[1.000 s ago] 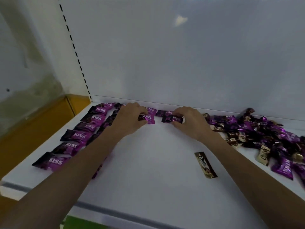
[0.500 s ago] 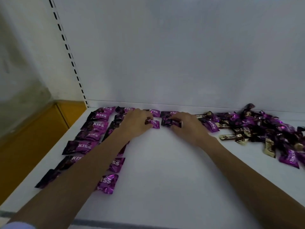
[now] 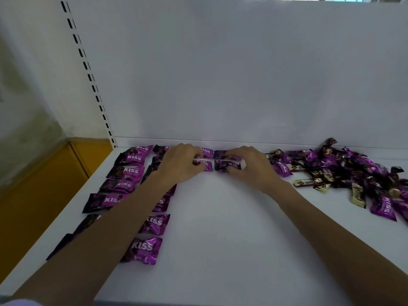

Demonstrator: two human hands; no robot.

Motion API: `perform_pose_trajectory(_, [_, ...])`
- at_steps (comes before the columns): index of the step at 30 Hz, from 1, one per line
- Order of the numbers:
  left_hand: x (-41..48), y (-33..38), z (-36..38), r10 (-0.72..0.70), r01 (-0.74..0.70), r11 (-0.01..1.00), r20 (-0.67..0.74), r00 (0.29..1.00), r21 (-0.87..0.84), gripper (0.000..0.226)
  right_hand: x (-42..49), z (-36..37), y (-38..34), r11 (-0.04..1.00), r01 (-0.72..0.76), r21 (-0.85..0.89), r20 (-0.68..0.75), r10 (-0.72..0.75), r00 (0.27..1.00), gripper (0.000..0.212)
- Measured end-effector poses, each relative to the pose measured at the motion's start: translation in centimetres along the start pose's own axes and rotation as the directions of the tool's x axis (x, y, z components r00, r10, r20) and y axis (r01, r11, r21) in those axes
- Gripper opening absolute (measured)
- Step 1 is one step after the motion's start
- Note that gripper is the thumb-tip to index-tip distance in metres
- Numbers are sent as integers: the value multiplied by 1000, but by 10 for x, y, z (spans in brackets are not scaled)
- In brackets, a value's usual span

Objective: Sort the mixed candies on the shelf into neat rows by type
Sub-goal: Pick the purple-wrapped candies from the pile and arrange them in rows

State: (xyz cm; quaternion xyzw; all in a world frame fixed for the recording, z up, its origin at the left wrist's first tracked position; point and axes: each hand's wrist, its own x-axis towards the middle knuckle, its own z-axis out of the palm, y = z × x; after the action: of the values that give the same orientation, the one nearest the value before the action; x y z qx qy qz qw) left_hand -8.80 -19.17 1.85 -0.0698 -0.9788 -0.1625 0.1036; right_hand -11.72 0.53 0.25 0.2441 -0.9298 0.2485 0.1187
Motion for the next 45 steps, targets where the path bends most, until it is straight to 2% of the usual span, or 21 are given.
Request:
perform_pose_trajectory(5, [-1, 7, -5, 25, -26, 998, -21, 999, -65, 36, 3, -5, 6, 999, 28, -29, 30, -27, 999, 33])
perform_pose_trajectory(9, [-4, 29, -8, 95, -98, 993, -59, 994, -60, 34, 5, -24, 21, 1000, 7, 15, -34, -7, 999, 33])
perform_pose_trajectory(13, [-1, 60, -7, 105, -107, 993, -56, 993, -48, 36, -1, -44, 44, 999, -40, 4, -8, 40, 999, 38])
perform_pose_trajectory(29, [29, 274, 82, 300, -296, 945, 3, 954, -142, 35, -119, -187, 220, 960, -276, -57, -127, 267, 955, 38])
perform_pose_trajectory(33, [29, 316, 111, 314, -306, 941, 34, 949, -141, 35, -151, -206, 255, 956, -283, -82, -131, 271, 954, 32])
perform_pose_trajectory(38, [21, 342, 134, 255, -259, 954, -45, 966, -152, 37, -170, -216, 273, 963, -257, -81, -146, 243, 959, 19])
perform_pose_trajectory(45, [11, 351, 144, 158, -161, 970, -31, 987, -184, 49, -189, -211, 256, 996, -92, 18, 42, 91, 995, 16])
